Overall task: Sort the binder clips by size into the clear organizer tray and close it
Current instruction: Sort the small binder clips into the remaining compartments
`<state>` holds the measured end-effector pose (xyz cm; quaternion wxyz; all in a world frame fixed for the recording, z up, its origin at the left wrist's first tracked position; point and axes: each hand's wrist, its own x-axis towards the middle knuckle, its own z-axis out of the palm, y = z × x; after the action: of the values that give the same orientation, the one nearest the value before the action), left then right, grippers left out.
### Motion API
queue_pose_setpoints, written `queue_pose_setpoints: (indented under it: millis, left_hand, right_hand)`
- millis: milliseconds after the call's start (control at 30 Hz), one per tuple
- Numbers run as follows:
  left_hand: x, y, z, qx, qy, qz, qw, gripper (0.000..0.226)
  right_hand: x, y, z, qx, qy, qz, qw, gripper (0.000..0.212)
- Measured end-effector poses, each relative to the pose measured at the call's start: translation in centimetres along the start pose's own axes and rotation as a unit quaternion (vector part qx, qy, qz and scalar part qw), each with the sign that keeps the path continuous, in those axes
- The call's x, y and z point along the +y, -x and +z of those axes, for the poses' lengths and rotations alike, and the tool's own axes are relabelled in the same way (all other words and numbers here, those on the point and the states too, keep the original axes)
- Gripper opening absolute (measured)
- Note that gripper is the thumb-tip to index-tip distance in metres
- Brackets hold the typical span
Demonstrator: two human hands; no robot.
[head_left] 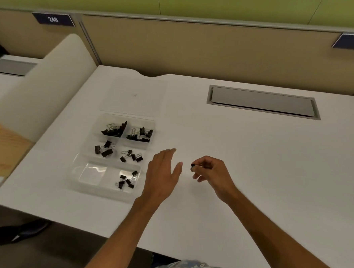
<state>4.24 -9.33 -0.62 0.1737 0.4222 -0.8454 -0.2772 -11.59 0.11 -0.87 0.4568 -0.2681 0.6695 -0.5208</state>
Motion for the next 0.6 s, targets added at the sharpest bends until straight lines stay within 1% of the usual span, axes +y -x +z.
queue_pose_setpoints:
  millis: [200,333,467,600]
  left_hand:
    - [-6.3,0.0,-5.3,0.028,0.035,-0.003,0.999,0.042]
    - [-10.2,0.1,-7.6,0.021,0.045,-0.008,0.999,0.041]
    - [-13.1,0.4,-9.1,0.011,0.052,-0.003,0.999,0.040]
    - [-15.3,0.6,-10.1,0.017,0.059,-0.013,0.998,0.041]
  right_hand:
    - [-0.8,-1.4,7.7,-0.012,0.045,0.005,0.999,0.007]
    - [-0.8,-2.2,12.1,-0.002,0.090,-0.007,0.996,0.010]
    - [-0.8,-2.8,15.2,0.004,0.171,-0.033,0.985,0.005]
    - [-1.0,-3.6,17.7,-0.015,0.265,-0.067,0.962,0.009]
